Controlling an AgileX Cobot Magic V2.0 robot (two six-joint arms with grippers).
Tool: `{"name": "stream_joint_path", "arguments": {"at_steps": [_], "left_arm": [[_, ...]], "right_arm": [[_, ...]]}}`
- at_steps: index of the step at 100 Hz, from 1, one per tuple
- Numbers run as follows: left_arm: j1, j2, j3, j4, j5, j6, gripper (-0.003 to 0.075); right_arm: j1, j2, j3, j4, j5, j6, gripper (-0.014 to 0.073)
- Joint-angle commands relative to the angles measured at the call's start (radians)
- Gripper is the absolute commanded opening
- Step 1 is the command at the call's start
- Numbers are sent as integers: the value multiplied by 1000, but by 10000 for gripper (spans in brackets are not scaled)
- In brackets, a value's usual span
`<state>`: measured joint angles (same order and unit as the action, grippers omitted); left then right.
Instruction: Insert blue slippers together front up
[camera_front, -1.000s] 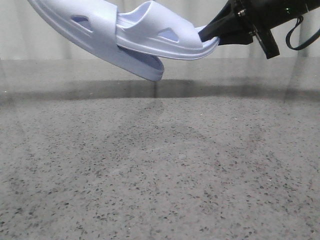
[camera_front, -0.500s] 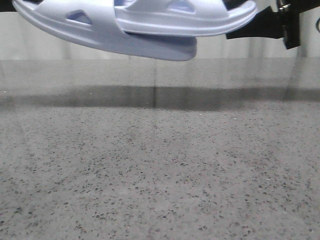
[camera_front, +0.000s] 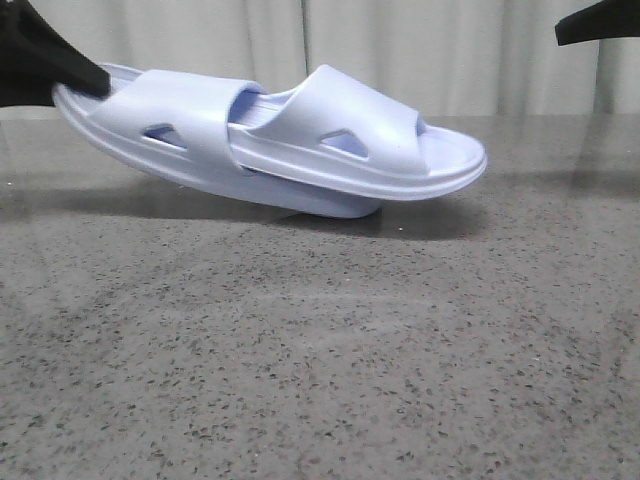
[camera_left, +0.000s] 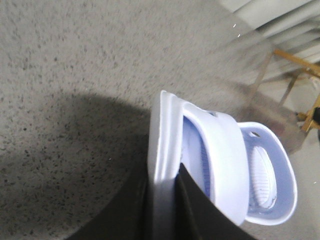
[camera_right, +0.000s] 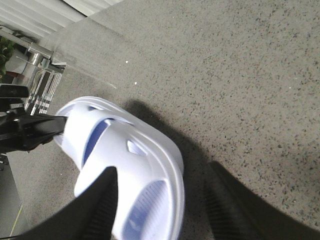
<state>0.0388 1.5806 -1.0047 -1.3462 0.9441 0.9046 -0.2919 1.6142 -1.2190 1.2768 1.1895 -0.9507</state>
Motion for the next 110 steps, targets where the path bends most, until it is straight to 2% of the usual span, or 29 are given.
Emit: {"name": "stream_joint_path", "arguments": {"at_steps": [1, 10, 20, 46, 54, 61, 68, 76, 84, 92, 110], "left_arm": [[-22, -7, -22, -54, 0, 28, 19], [-24, 6, -22, -43, -7, 93, 59], [-24, 8, -22, -29, -30, 125, 153], [-9, 6, -58, 57, -50, 146, 528], [27, -4, -87, 57, 3, 146, 578], [66, -15, -123, 59, 75, 146, 561], [110, -33, -162, 59, 160, 141, 515], [154, -60, -200, 59, 222, 123, 405], [188, -109, -216, 59, 231, 109, 217], [201, -169, -216, 84, 175, 111, 18], [164, -343, -193, 180, -79, 124, 15]], "right_arm": [[-5, -48, -29, 51, 122, 1, 330], [-5, -48, -29, 51, 122, 1, 330], [-5, -48, -29, 51, 122, 1, 330], [-5, -48, -29, 51, 122, 3, 329], [-5, -48, -29, 51, 122, 11, 329], [-5, -50, -29, 51, 122, 20, 323], [-5, -52, -29, 51, 122, 33, 258], [-5, -61, -29, 49, 122, 33, 81], [-5, -76, -29, 45, 119, 33, -111], [-5, -96, -29, 40, 113, 33, -86], [24, -194, -27, -8, 12, 33, -85]]}}
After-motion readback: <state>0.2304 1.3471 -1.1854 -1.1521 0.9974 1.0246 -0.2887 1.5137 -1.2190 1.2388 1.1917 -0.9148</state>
